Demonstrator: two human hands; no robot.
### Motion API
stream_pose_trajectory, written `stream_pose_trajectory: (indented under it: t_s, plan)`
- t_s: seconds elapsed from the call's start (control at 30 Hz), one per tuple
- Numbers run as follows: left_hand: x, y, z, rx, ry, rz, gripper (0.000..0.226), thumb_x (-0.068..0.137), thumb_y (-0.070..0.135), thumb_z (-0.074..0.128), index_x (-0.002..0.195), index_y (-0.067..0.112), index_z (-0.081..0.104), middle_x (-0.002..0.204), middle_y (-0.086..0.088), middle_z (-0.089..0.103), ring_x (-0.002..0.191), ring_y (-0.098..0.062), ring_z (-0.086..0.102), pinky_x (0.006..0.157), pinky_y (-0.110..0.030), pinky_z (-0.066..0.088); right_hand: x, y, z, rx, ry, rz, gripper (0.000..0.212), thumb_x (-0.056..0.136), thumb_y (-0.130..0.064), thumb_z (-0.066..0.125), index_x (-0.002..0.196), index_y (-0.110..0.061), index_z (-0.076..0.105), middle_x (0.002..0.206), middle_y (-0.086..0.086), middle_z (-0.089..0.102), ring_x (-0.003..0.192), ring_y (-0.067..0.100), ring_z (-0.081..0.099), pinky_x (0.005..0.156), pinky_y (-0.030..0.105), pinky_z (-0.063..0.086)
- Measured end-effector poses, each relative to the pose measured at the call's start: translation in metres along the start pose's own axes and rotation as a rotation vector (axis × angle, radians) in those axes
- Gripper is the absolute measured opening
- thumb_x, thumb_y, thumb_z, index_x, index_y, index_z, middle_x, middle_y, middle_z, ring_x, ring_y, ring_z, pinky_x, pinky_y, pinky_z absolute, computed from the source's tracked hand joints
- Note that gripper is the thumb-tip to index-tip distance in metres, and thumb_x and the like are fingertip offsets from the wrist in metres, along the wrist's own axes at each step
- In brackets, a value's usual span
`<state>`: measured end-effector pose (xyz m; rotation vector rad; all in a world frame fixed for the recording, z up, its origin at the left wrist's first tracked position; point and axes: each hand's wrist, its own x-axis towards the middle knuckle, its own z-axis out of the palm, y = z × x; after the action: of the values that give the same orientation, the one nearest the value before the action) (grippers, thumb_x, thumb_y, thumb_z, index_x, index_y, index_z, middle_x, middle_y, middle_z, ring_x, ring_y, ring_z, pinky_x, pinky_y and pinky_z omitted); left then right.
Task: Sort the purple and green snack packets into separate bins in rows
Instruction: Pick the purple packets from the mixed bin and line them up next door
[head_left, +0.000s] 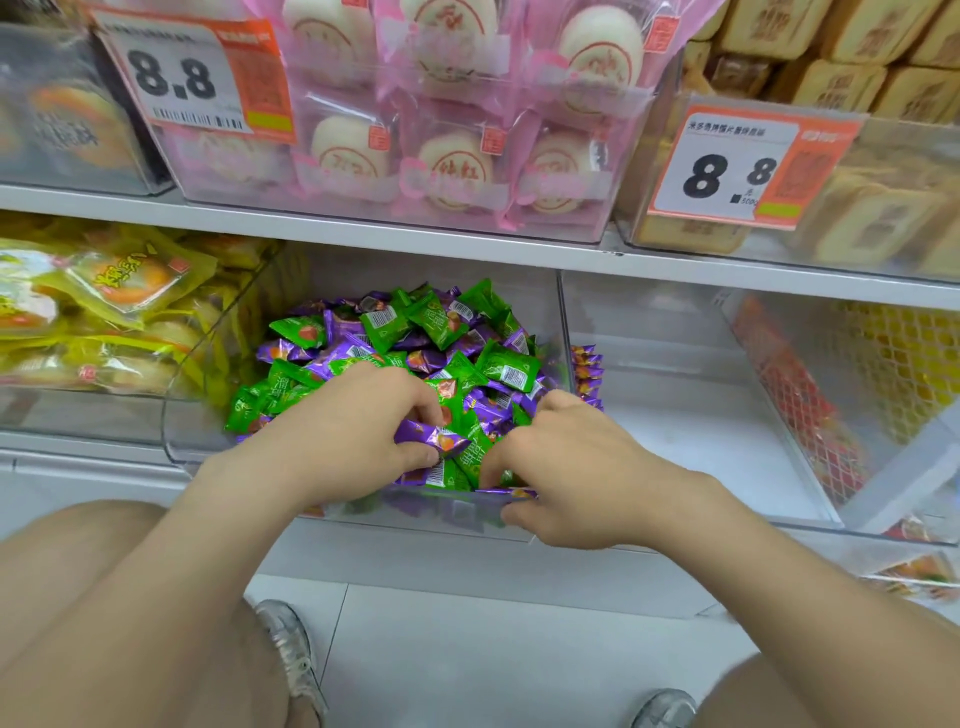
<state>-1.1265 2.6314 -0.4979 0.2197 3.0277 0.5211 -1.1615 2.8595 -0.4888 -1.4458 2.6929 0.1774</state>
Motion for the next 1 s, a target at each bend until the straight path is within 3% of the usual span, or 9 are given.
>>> stream_pose_trajectory:
  t_s: [0.17, 0.27, 0.33, 0.37, 0.47, 0.6, 0.67, 0.8, 1.0]
  plan:
    - [0.000, 0.004, -0.002, -0.091, 0.095, 0.042, 0.019, 0.090, 0.047, 0.075, 0.107, 0.041, 0.068, 0.068, 0.015, 0.058, 0.069, -0.004, 0.051, 0.062, -0.026, 0.036, -0.001, 0.010, -0.001, 0.407, 0.111, 0.025, 0.023, 0.087, -0.047, 0.073, 0.109, -0.039, 0.071, 0.087, -0.008, 0.074, 0.086, 0.011, 0.067, 0.088, 0.036, 0.052]
    - [0.000, 0.011, -0.005, -0.209, 0.161, 0.051, 0.013, 0.088, 0.033, 0.075, 0.099, 0.035, 0.068, 0.060, 0.017, 0.063, 0.056, -0.004, 0.055, 0.053, -0.020, 0.035, -0.004, 0.015, -0.002, 0.657, 0.254, 0.091, 0.025, 0.091, -0.042, 0.077, 0.111, -0.034, 0.065, 0.089, -0.015, 0.074, 0.092, 0.004, 0.068, 0.092, 0.037, 0.049]
    - [0.002, 0.014, -0.006, -0.297, 0.181, 0.026, 0.010, 0.086, 0.031, 0.074, 0.094, 0.035, 0.070, 0.062, 0.015, 0.067, 0.052, -0.006, 0.055, 0.052, -0.021, 0.041, -0.007, 0.018, -0.003, 0.767, 0.361, 0.115, 0.022, 0.093, -0.037, 0.077, 0.108, -0.031, 0.062, 0.089, -0.015, 0.075, 0.084, 0.010, 0.070, 0.087, 0.041, 0.052]
    - [0.003, 0.014, -0.006, -0.370, 0.179, 0.020, 0.011, 0.087, 0.031, 0.073, 0.096, 0.037, 0.071, 0.065, 0.007, 0.070, 0.053, -0.010, 0.057, 0.057, -0.031, 0.049, -0.008, 0.020, -0.003, 0.801, 0.402, 0.121, 0.018, 0.094, -0.033, 0.076, 0.107, -0.030, 0.063, 0.090, -0.014, 0.075, 0.079, 0.018, 0.071, 0.082, 0.044, 0.055]
    - [0.003, 0.023, -0.007, -0.664, 0.174, 0.094, 0.024, 0.092, 0.030, 0.072, 0.114, 0.039, 0.071, 0.088, -0.010, 0.075, 0.080, -0.041, 0.069, 0.077, -0.055, 0.060, -0.013, 0.029, -0.004, 0.980, 0.522, 0.165, 0.015, 0.094, -0.016, 0.076, 0.106, -0.023, 0.068, 0.094, -0.006, 0.075, 0.079, 0.026, 0.072, 0.078, 0.051, 0.060]
    - [0.006, 0.036, -0.001, -0.743, 0.266, 0.113, 0.024, 0.095, 0.018, 0.076, 0.111, 0.037, 0.075, 0.090, -0.010, 0.074, 0.082, -0.044, 0.067, 0.076, -0.059, 0.060, -0.026, 0.059, -0.006, 1.236, 0.616, 0.342, 0.015, 0.095, -0.003, 0.073, 0.106, -0.012, 0.071, 0.091, 0.008, 0.077, 0.079, 0.014, 0.071, 0.079, 0.029, 0.060]
    - [0.009, 0.039, 0.006, -0.694, 0.278, 0.073, 0.023, 0.092, 0.021, 0.078, 0.106, 0.039, 0.076, 0.087, -0.001, 0.077, 0.081, -0.036, 0.071, 0.077, -0.054, 0.061, -0.033, 0.083, 0.002, 1.154, 0.581, 0.438, 0.011, 0.097, -0.005, 0.071, 0.105, -0.014, 0.072, 0.087, 0.006, 0.078, 0.075, 0.013, 0.071, 0.078, 0.029, 0.058]
    - [0.017, 0.046, 0.020, -0.649, 0.294, 0.006, 0.021, 0.090, 0.028, 0.077, 0.104, 0.043, 0.075, 0.086, 0.003, 0.078, 0.077, -0.032, 0.073, 0.076, -0.050, 0.061, -0.037, 0.117, 0.031, 0.565, 0.368, 0.538, 0.011, 0.091, -0.017, 0.077, 0.095, -0.027, 0.076, 0.079, -0.007, 0.076, 0.075, 0.013, 0.069, 0.079, 0.029, 0.053]
    - [0.025, 0.056, 0.027, -0.605, 0.301, 0.009, 0.021, 0.090, 0.028, 0.077, 0.106, 0.043, 0.074, 0.084, 0.004, 0.077, 0.073, -0.033, 0.073, 0.070, -0.047, 0.061, -0.022, 0.128, 0.065, 0.461, 0.098, 0.488, 0.027, 0.083, -0.016, 0.083, 0.108, -0.022, 0.074, 0.088, -0.004, 0.073, 0.075, 0.013, 0.060, 0.078, 0.029, 0.049]
